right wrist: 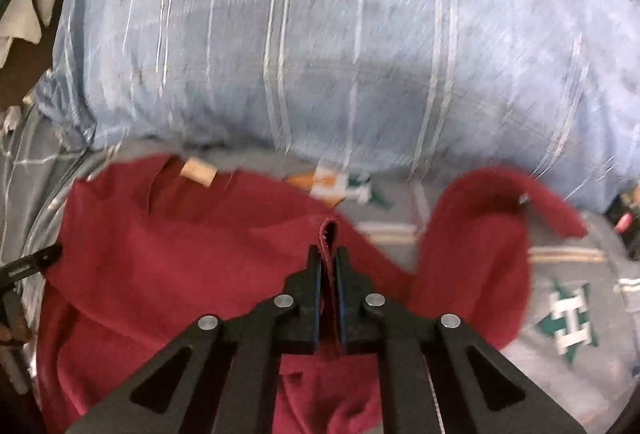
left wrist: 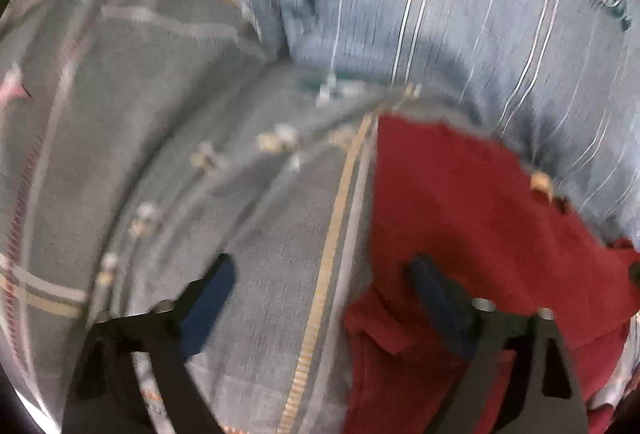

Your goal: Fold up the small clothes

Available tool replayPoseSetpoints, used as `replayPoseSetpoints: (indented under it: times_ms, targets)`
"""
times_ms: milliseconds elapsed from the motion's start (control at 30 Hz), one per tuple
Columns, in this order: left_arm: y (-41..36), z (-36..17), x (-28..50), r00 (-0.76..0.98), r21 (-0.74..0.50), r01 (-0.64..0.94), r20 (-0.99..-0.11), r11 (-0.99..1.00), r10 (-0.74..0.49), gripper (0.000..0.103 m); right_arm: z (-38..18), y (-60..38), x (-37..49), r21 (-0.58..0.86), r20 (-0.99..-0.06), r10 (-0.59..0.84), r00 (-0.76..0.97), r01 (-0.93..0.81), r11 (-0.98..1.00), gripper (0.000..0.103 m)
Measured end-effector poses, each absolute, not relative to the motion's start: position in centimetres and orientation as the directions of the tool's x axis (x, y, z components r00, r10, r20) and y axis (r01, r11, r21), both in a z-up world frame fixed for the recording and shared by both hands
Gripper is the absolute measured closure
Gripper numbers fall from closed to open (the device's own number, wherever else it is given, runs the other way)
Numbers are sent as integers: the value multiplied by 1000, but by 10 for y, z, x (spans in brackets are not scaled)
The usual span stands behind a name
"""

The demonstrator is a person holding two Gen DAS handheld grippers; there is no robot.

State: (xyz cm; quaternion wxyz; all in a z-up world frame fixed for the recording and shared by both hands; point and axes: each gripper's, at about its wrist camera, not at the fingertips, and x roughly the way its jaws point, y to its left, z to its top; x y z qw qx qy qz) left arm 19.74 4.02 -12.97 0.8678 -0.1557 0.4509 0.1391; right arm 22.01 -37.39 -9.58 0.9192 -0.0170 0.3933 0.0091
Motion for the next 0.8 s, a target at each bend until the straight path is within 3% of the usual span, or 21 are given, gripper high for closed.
replayPoseSetpoints:
  times_ms: [133, 233, 400, 567, 800]
  targets:
    - [33, -122, 198, 580, -127, -343, -808, 931, 104, 18, -113, -379, 236, -10, -747, -20, 665, 19, 1000, 97]
    - [25, -124, 201, 570, -132, -316, -818, 940, 76, 19, -125, -384, 235, -30, -783, -73, 617, 80, 996, 83]
    - [10, -116, 203, 612, -141, -250, -790, 958, 43, 18, -88, -376, 194, 34, -709, -12, 705, 51, 998, 54]
    - [-3, -132, 207, 565, -65, -211, -822, 975, 68, 18, -97, -350, 193, 124, -743, 106, 661, -20, 992, 54]
    - [-5, -144, 218, 531, -68, -243, -844, 968, 74, 10, -134, -337, 215, 70, -808, 55, 587, 3, 998, 54]
